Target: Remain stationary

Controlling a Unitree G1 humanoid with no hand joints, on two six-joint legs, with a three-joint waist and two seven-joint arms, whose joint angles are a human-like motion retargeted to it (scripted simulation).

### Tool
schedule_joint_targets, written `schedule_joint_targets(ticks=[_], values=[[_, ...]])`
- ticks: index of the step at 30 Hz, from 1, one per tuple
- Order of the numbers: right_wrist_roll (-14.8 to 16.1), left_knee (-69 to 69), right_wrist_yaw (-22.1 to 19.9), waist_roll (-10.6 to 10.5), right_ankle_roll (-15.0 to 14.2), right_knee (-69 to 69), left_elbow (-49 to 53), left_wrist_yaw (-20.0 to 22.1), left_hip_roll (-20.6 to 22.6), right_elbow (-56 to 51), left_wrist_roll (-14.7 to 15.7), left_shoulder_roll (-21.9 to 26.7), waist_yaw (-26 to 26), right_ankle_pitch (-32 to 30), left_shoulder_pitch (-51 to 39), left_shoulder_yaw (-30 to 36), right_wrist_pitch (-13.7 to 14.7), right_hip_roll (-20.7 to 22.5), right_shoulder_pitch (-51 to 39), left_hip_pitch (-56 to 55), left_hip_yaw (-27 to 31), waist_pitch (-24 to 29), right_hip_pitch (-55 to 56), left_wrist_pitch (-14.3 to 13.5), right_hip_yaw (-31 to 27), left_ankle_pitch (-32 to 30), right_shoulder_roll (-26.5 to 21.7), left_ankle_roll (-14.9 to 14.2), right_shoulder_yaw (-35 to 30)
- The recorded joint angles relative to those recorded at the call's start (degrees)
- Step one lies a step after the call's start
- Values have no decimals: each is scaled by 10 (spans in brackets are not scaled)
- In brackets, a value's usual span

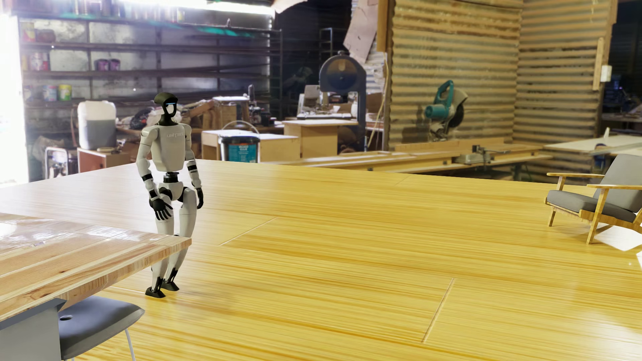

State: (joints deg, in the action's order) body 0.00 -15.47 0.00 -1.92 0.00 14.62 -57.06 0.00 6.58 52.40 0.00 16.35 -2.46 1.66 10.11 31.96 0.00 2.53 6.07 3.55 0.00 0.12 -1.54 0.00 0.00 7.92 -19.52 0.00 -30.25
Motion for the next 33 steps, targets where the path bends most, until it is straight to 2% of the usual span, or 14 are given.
schedule_joint_targets(ticks=[9, 33], values=[[0, 14, 0, 7, 0, -8, 16, 0, 9, -18, 0, 3, 1, -7, 31, -7, 0, -8, 42, -3, 0, -7, 2, 0, 0, -12, -9, 0, 24], [0, 10, 0, 8, 0, -7, 18, 0, 13, -20, 0, 0, -1, -11, 29, -14, 0, -12, 37, -14, 0, -12, 13, 0, 0, -13, -5, 0, 24]])
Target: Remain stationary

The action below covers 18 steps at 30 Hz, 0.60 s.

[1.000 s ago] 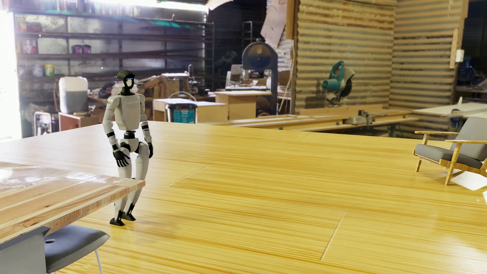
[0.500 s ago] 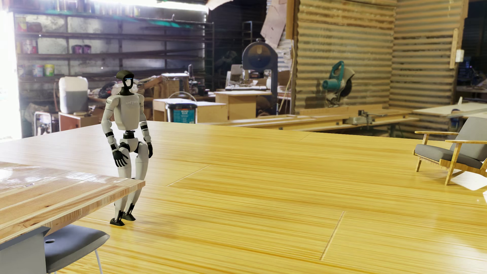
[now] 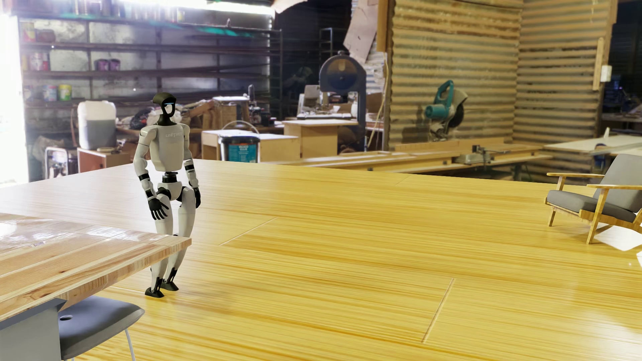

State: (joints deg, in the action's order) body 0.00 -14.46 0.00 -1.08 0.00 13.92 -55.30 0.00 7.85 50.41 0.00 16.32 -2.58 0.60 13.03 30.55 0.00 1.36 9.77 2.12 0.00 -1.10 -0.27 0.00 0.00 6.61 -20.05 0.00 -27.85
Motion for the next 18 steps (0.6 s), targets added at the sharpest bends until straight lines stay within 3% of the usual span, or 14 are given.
schedule_joint_targets(ticks=[18], values=[[0, 8, 0, -4, 0, -6, -6, 0, -2, 1, 0, -1, 0, 11, -7, 11, 0, 5, -8, 9, 0, 6, -10, 0, 0, -3, -2, 0, -20]])
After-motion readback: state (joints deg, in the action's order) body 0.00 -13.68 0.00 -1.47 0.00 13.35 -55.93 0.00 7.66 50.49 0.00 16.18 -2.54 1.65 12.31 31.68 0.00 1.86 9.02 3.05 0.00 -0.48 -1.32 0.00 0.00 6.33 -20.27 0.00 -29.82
